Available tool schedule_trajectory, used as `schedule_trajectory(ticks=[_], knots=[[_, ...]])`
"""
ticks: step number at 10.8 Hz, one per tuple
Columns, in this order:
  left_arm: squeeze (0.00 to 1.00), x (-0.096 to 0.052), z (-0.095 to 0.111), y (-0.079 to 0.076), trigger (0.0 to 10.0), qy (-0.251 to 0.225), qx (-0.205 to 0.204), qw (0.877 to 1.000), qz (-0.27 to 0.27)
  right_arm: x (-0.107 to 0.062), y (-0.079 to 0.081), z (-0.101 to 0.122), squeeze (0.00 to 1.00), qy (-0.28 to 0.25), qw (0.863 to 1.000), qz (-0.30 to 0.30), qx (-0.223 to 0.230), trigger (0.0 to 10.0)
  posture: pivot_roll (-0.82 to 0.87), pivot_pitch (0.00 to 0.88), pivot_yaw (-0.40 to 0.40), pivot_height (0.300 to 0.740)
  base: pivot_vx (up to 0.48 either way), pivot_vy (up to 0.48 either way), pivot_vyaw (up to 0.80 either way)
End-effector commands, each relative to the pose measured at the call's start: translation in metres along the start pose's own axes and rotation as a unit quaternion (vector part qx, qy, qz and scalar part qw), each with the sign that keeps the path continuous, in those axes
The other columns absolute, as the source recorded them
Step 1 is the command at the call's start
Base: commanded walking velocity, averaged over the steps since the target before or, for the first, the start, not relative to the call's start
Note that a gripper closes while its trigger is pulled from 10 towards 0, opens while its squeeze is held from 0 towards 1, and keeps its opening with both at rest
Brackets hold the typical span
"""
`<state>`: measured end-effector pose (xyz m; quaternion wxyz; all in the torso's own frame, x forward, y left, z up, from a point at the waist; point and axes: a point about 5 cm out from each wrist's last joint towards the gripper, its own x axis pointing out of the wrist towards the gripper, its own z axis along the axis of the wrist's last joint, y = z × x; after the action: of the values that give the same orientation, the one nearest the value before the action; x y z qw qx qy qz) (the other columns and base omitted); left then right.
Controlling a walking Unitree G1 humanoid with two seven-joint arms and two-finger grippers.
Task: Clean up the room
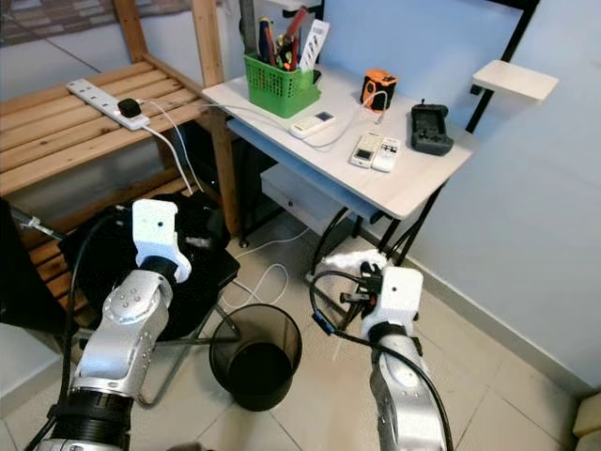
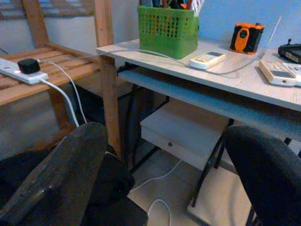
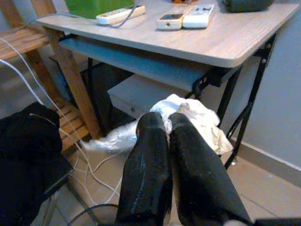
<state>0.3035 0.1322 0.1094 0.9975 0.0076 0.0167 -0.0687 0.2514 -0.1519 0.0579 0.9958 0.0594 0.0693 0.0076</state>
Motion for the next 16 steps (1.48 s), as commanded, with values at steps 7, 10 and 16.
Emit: schedule_trajectory(ticks=[7, 10, 16], knots=[[0.0, -0.003, -0.013, -0.025, 10.0, 0.033, -0.007, 0.997, -0.074, 0.008, 0.013, -0.005, 0.0, 0.02, 0.999, 0.037, 0.008, 10.0, 0.03, 0.0, -0.021, 0.74, 0.0, 0.0, 0.0], [0.0, 0.002, -0.012, -0.027, 10.0, 0.035, -0.009, 0.996, -0.083, 0.007, 0.01, -0.004, 0.0, 0.019, 0.999, 0.027, 0.016, 10.0, 0.03, 0.0, -0.013, 0.74, 0.0, 0.0, 0.0], [0.0, 0.006, -0.012, -0.032, 10.0, 0.037, -0.019, 0.995, -0.089, 0.008, 0.006, -0.005, 0.0, 0.022, 0.999, 0.021, 0.01, 10.0, 0.02, 0.0, -0.016, 0.74, 0.0, 0.0, 0.0]])
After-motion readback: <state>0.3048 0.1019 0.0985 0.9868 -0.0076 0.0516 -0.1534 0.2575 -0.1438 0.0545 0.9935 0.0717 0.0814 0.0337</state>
